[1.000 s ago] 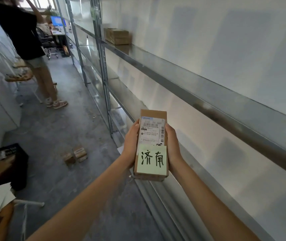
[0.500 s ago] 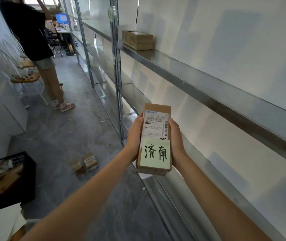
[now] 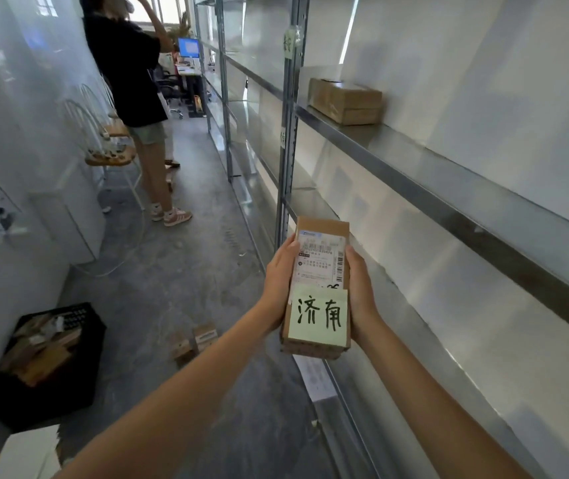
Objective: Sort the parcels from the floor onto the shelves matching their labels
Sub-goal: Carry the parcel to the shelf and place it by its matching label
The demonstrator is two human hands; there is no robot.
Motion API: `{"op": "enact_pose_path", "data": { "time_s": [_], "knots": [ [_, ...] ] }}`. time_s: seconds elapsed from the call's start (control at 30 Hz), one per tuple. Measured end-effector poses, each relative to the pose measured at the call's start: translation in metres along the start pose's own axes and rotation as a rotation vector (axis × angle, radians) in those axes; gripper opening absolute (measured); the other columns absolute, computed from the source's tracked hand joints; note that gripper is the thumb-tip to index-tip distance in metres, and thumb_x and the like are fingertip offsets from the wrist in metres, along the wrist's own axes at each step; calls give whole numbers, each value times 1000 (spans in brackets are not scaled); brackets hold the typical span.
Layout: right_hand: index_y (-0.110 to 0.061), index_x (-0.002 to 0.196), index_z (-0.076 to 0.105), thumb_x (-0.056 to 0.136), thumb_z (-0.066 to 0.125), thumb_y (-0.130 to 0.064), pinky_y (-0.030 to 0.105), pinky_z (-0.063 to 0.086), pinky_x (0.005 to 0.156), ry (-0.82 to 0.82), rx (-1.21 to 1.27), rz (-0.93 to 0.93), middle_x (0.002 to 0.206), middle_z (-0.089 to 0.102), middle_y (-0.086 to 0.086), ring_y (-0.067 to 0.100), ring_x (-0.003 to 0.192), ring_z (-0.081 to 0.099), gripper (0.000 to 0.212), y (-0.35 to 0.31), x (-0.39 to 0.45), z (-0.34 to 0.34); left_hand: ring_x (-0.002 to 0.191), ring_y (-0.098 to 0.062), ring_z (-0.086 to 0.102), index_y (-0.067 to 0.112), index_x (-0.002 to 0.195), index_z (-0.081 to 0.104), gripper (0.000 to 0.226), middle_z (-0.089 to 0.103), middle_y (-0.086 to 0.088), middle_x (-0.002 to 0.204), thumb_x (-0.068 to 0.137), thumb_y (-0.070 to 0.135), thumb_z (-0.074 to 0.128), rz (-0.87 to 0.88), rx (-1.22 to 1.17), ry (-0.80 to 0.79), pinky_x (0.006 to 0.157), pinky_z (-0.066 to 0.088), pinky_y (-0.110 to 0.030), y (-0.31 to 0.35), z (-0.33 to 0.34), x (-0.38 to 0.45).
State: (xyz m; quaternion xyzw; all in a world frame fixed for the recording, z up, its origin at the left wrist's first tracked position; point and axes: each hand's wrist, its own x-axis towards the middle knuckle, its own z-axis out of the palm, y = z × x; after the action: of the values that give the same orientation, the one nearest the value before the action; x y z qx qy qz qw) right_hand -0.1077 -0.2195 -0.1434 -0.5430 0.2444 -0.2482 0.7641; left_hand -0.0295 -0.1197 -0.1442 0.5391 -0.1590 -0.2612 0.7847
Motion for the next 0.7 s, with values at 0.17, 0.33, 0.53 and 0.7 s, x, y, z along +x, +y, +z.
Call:
{"op": "enact_pose_path", "data": {
  "time_s": [0.17,0.33,0.53,0.7],
  "knots": [
    [-3,129,61,89,53,-61,65,49,104,23,49,-8,124,68,29,50,115,64,71,-4,63,21,116,-42,63,9,139,53,62,69,-21,122,87,43,55,-7,13,20,102,49,-57,10,-4,63],
    [3,129,61,99,46,-49,55,54,94,8,28,24,123,68,30,44,106,67,62,-3,114,35,117,-42,62,11,137,54,65,68,-20,123,83,47,58,-10,17,37,103,48,-58,14,-15,112],
    [-1,123,66,102,44,-47,49,56,88,-24,20,58,112,74,20,41,102,69,55,8,165,70,117,-35,65,18,141,53,65,69,-14,125,83,47,60,-27,29,60,104,48,-57,24,-48,163],
    [-3,127,65,96,50,-53,59,52,100,37,35,80,121,71,26,45,113,68,60,23,203,121,108,-29,69,20,140,55,45,72,-12,120,96,31,54,-42,25,54,93,57,-44,37,-93,211]
  ]
}}
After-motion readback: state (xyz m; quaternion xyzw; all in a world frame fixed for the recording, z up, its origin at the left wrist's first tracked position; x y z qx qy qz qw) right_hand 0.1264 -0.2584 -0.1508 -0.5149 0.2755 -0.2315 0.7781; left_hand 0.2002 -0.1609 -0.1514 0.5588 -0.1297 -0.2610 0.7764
